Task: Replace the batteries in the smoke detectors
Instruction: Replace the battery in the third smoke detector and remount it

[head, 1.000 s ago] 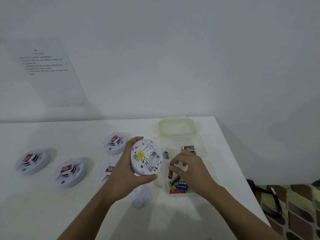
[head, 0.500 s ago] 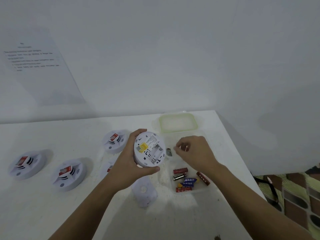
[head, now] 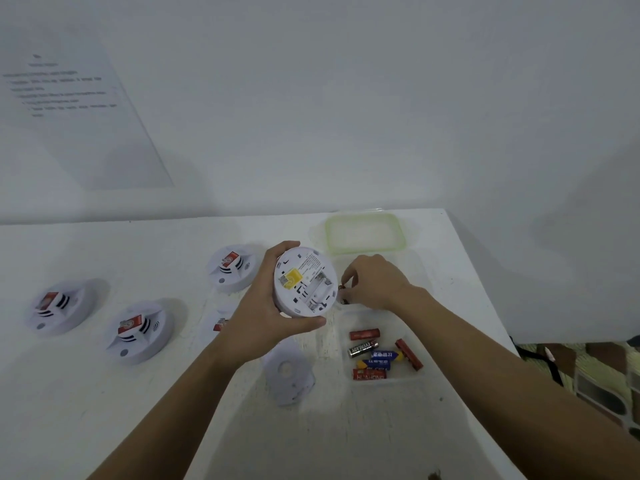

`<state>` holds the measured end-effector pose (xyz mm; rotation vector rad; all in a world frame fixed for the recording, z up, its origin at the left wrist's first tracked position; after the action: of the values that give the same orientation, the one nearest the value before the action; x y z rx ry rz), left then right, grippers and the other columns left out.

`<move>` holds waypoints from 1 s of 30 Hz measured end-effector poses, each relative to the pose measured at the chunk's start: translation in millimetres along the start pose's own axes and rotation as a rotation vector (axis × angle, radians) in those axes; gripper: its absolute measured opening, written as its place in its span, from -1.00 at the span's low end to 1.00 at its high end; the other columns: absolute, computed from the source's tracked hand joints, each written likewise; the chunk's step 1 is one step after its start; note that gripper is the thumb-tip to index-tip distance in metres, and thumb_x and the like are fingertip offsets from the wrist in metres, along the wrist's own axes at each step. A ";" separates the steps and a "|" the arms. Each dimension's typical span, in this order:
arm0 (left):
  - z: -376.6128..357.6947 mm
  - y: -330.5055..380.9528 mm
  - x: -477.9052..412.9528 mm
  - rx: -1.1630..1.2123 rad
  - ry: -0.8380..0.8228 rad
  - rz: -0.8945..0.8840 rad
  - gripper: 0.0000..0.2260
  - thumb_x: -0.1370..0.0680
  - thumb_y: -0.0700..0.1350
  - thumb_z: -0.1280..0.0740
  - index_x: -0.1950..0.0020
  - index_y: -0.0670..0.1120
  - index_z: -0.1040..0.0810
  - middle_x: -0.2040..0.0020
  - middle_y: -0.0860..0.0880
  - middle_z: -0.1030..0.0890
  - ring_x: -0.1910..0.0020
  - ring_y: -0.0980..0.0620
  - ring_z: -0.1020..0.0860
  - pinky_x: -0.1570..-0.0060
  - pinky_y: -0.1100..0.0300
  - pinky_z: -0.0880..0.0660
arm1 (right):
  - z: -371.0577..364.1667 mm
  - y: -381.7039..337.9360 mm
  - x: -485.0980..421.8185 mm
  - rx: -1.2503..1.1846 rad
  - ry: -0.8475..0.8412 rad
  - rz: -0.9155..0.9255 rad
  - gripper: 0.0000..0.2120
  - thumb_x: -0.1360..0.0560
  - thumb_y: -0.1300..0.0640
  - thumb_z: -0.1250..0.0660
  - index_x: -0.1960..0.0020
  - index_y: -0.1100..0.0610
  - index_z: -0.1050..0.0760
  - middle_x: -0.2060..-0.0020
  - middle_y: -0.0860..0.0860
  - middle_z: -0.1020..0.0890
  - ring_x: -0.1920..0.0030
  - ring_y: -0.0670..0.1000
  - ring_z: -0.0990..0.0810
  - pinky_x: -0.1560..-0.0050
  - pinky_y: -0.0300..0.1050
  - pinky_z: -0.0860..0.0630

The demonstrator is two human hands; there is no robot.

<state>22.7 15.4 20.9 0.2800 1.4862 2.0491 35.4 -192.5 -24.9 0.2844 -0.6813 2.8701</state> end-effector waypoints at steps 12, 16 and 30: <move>0.6 6.7 -4.8 -0.009 0.028 -0.010 -0.15 -0.29 -0.33 -0.63 -0.40 0.10 -0.27 -0.14 0.50 -0.44 -0.25 0.38 -0.45 -0.09 0.48 -0.48 | 6.5 1.3 11.3 -0.366 0.176 0.045 -0.86 -0.41 0.24 -0.47 0.09 0.06 -0.58 0.18 0.00 -0.68 0.22 0.06 -0.66 0.10 0.06 -0.66; 2.7 10.5 -3.8 -0.012 0.058 -0.009 -0.16 -0.28 -0.29 -0.65 -0.38 0.14 -0.28 -0.16 0.48 -0.45 -0.26 0.35 -0.46 -0.08 0.48 -0.48 | 25.5 0.3 28.4 -0.656 0.308 0.079 -0.84 -0.49 0.28 -0.42 0.07 0.03 -0.58 0.21 0.04 -0.66 0.28 -0.01 -0.64 0.22 -0.08 -0.61; -7.8 33.5 11.7 0.041 0.137 -0.019 -0.15 -0.26 -0.32 -0.65 -0.40 0.06 -0.31 -0.14 0.34 -0.51 -0.20 0.26 -0.54 -0.01 0.39 -0.55 | 46.1 -31.1 94.4 -1.049 0.451 0.223 -0.88 -0.45 0.19 -0.55 0.08 0.03 -0.65 0.20 -0.05 -0.74 0.14 -0.09 -0.68 0.15 -0.14 -0.48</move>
<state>-1.8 8.9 47.1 0.1430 1.6072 2.0601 -42.5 -174.2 50.0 -0.5835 -1.9885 2.1742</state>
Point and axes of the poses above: each hand's wrist, its own x-axis away from the middle knuckle, its own z-axis out of the back of the hand, y = z × x, the point moved 4 cm from there along -x, towards the middle knuckle
